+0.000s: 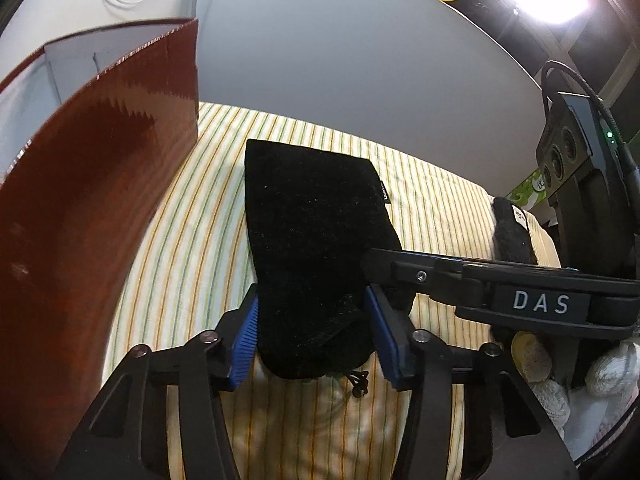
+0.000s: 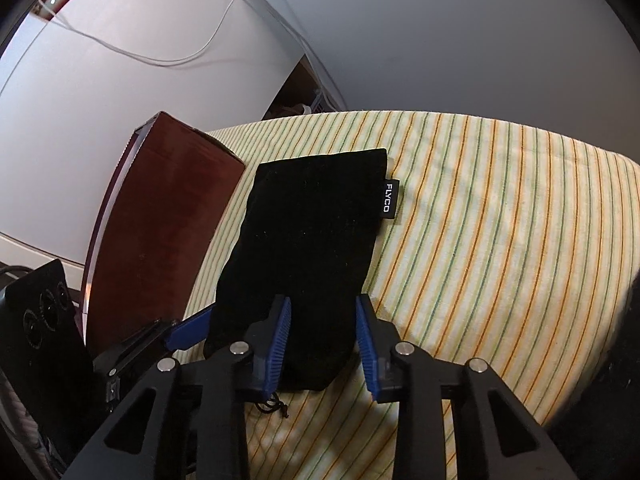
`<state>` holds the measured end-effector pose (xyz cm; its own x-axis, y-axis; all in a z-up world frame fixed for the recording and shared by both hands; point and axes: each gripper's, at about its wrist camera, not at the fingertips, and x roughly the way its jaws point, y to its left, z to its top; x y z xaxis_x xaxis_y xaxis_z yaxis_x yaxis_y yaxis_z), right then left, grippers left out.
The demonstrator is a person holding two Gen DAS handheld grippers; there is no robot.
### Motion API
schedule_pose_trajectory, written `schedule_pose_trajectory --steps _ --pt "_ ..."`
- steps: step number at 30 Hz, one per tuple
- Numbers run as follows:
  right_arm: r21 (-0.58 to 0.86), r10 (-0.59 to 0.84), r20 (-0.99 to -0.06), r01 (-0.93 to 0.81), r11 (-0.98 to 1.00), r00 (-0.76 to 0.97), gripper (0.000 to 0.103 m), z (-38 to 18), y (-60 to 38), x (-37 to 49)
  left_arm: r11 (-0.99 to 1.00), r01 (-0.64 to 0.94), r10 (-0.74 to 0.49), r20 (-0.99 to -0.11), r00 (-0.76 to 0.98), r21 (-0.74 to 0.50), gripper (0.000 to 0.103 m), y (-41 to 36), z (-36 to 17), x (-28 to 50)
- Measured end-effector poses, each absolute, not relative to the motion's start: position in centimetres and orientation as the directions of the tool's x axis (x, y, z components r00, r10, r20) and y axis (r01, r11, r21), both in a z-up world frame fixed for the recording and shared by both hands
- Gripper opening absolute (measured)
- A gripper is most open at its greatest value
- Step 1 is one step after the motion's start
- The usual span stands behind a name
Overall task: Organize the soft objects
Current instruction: 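Lower both tools onto the black velvet pouch and close their fingers on it, then lift the black pouch with both tools over the red box and open them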
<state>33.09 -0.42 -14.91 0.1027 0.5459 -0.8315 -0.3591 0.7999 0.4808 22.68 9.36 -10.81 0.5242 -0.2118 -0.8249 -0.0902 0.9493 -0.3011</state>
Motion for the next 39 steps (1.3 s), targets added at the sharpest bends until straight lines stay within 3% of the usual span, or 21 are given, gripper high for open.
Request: schedule_pose_trajectory --steps 11,21,30,39 --pt "0.461 0.551 -0.819 -0.385 0.799 0.162 0.026 -11.3 -1.6 31.3 0.954 -0.047 -0.215 -0.787 0.578 -0.296 0.046 8.2 -7.7 21.1" --pt "0.436 0.582 -0.777 -0.463 0.772 0.24 0.025 -4.5 -0.9 28.6 0.956 -0.021 -0.206 -0.721 0.661 -0.292 0.046 9.9 -2.3 17.4" --pt "0.432 0.633 -0.737 -0.555 0.711 0.237 0.025 -0.4 5.4 26.3 0.96 -0.065 -0.144 -0.678 0.721 -0.274 0.046 15.4 2.0 13.5" --pt "0.437 0.66 -0.73 -0.62 0.652 0.179 0.025 -0.1 13.2 25.4 0.956 -0.151 -0.066 -0.682 0.728 -0.253 0.046 20.8 2.4 11.6"
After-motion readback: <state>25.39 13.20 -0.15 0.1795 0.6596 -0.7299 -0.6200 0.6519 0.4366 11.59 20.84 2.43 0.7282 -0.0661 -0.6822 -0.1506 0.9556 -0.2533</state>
